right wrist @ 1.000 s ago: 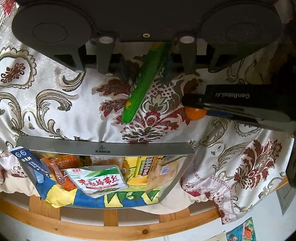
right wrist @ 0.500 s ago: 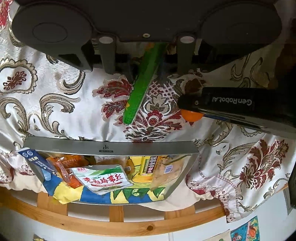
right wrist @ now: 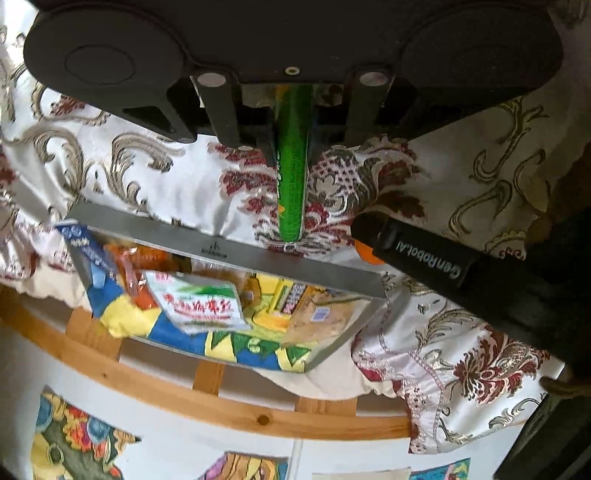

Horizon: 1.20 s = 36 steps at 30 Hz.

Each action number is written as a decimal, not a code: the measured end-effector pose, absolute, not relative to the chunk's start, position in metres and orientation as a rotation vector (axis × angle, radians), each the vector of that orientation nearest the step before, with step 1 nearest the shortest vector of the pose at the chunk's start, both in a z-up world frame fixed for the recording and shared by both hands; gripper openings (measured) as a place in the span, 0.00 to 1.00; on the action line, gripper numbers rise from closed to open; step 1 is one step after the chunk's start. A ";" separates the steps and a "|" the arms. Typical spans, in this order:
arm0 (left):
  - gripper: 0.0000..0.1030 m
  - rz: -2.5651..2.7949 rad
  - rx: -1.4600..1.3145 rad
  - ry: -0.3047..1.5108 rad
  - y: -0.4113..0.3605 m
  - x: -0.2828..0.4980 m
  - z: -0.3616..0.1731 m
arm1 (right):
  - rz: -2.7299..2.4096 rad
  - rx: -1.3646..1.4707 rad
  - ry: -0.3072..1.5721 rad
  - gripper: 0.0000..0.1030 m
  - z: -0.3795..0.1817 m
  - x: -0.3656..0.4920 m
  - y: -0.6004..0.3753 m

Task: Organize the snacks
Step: 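Carry the tangerine with the left tool while the right tool carries the sausage stick over the tray, then lower and open the left tool over the tray while the right tool releases the sausage stick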

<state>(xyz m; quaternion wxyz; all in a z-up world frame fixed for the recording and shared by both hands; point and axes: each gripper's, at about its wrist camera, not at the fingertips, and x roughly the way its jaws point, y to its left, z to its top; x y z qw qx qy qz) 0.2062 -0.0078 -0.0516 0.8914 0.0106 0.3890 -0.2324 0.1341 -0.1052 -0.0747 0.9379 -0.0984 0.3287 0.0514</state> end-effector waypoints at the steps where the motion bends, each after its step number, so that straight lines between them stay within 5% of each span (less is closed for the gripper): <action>1: 0.35 -0.478 0.016 0.797 -0.007 0.208 -0.050 | 0.104 -0.207 0.659 0.17 -0.073 0.134 -0.105; 16: 0.35 -0.386 -0.109 0.551 0.012 0.280 -0.032 | 0.129 -0.201 0.524 0.17 -0.021 0.205 -0.119; 36: 0.35 -0.395 -0.042 0.643 0.007 0.303 -0.062 | 0.227 -0.043 0.587 0.17 -0.015 0.336 -0.111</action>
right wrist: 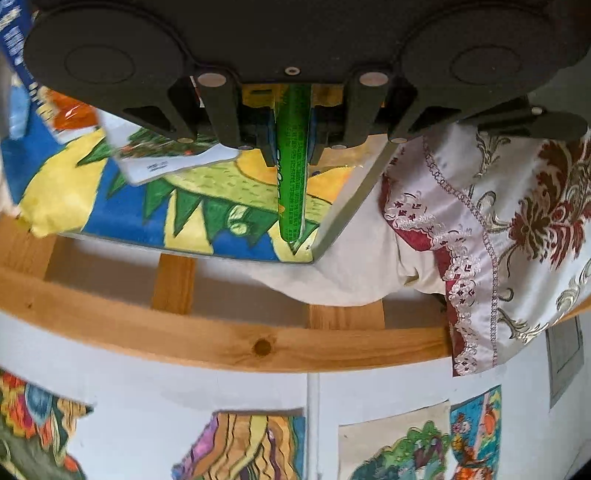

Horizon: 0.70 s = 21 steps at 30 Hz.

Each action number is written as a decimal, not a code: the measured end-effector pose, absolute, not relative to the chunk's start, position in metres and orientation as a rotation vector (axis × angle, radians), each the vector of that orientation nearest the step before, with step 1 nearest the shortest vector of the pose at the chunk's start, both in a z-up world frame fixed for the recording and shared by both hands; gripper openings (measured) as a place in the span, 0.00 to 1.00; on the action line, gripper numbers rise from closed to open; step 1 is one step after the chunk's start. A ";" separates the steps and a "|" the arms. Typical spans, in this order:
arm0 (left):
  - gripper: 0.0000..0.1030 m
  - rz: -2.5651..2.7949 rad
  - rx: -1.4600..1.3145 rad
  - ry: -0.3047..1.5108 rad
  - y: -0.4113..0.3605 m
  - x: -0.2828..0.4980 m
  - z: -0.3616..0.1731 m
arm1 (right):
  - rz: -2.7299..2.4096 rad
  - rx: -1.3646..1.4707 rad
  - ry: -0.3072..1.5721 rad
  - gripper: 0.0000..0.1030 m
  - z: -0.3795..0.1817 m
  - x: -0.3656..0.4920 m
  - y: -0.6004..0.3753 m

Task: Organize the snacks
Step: 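Lower and open the left tool over the tray while the right tool releases the sausage stick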

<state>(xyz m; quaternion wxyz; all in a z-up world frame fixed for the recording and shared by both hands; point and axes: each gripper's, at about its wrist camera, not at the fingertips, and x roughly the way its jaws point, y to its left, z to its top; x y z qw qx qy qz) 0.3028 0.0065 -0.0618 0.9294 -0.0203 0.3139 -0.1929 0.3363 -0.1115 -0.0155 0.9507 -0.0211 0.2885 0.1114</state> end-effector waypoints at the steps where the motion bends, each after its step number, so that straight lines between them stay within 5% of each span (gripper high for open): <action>1: 0.35 -0.393 -0.041 0.653 0.006 0.304 -0.061 | 0.225 -0.037 0.593 0.17 -0.018 0.338 -0.110; 12: 0.37 -0.393 -0.086 0.685 0.011 0.310 -0.065 | 0.190 0.018 0.646 0.17 -0.037 0.344 -0.111; 21: 0.53 -0.377 -0.118 0.688 0.015 0.311 -0.067 | 0.193 0.023 0.654 0.18 -0.040 0.344 -0.111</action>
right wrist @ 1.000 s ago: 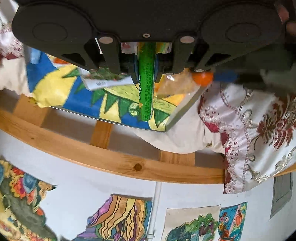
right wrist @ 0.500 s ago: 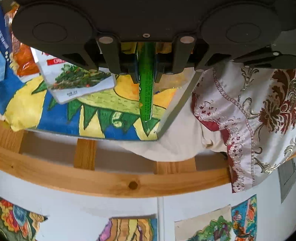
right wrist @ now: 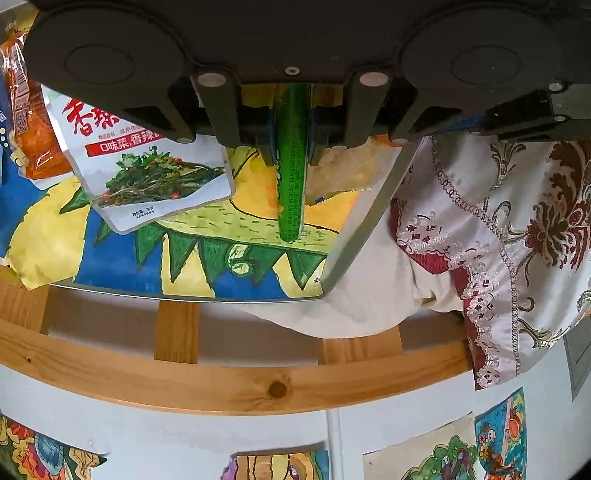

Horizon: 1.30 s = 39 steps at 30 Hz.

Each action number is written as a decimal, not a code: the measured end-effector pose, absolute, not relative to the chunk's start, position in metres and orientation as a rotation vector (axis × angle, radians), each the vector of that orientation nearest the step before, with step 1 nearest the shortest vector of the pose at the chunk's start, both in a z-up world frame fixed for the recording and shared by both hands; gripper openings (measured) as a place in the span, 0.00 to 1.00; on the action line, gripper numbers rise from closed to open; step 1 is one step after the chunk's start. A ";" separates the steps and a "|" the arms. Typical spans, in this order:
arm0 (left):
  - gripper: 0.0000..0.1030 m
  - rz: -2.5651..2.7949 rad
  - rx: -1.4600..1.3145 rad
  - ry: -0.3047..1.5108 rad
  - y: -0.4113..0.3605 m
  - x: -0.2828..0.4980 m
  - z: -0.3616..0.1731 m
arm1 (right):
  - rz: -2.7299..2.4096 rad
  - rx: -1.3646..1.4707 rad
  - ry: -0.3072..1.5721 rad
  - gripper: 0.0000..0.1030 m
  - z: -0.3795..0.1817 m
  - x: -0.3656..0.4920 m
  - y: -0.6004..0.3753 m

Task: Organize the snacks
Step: 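Lower and open the left tool over the tray while the right tool releases the sausage stick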

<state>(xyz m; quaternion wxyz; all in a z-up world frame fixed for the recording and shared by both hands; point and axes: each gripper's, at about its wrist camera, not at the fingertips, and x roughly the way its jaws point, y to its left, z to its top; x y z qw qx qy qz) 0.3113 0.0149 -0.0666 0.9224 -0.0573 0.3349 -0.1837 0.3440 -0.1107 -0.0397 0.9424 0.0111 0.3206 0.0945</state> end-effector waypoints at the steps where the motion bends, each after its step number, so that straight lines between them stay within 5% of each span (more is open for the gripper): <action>1: 0.55 -0.378 -0.126 0.690 0.016 0.312 -0.067 | 0.194 0.024 0.654 0.18 -0.040 0.344 -0.111; 29: 0.70 -0.392 -0.144 0.652 0.014 0.306 -0.064 | 0.194 0.016 0.628 0.22 -0.035 0.339 -0.114; 39: 0.79 -0.366 -0.131 0.599 0.018 0.296 -0.043 | 0.192 0.022 0.576 0.31 -0.016 0.329 -0.119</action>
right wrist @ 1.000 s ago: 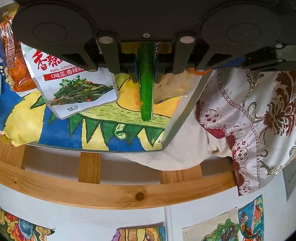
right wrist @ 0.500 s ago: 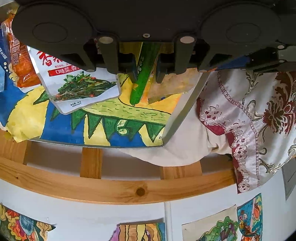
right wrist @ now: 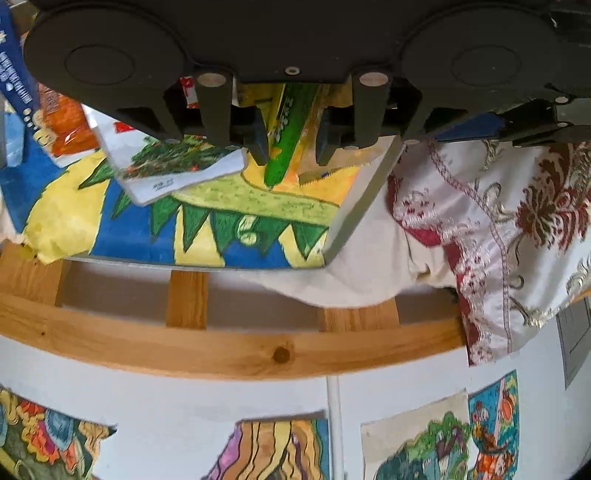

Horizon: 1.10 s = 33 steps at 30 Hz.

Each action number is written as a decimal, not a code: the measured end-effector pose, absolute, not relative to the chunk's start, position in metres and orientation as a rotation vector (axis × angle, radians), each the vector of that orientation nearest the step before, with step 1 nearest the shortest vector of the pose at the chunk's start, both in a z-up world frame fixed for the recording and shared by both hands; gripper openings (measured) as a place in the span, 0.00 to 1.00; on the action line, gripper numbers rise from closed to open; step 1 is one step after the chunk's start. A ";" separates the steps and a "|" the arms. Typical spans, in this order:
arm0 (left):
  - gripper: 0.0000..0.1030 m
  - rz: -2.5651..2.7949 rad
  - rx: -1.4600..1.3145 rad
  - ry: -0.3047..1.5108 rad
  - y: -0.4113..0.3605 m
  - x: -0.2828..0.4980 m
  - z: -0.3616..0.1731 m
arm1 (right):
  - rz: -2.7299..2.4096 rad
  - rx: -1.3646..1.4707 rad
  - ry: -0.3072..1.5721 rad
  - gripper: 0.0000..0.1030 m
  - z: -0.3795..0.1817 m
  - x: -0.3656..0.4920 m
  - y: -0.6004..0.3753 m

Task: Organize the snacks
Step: 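Lower and open the left tool over the tray while the right tool releases the sausage stick, then withdraw both tools up and away from the filled tray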

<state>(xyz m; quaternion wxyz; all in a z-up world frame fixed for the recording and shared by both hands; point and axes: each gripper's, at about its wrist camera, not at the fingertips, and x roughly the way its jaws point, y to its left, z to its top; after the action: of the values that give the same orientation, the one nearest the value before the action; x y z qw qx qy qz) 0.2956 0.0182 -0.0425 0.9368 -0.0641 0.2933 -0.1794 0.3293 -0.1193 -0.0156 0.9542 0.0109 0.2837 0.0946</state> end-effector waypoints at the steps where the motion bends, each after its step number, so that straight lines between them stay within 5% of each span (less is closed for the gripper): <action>1: 0.80 -0.362 -0.123 0.592 0.018 0.294 -0.039 | 0.191 0.024 0.567 0.32 -0.011 0.327 -0.121; 17: 0.98 -0.289 -0.083 0.472 0.015 0.242 0.023 | 0.169 0.044 0.434 0.63 0.058 0.258 -0.169; 33: 0.99 -0.243 -0.050 0.386 -0.007 0.176 0.049 | 0.198 0.010 0.402 0.81 0.074 0.169 -0.199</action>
<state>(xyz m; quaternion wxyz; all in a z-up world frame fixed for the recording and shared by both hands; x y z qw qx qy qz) 0.1757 -0.0067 0.0493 0.9738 -0.0249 0.1912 -0.1204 0.1693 -0.1989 0.0736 0.9750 0.0049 0.1992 0.0984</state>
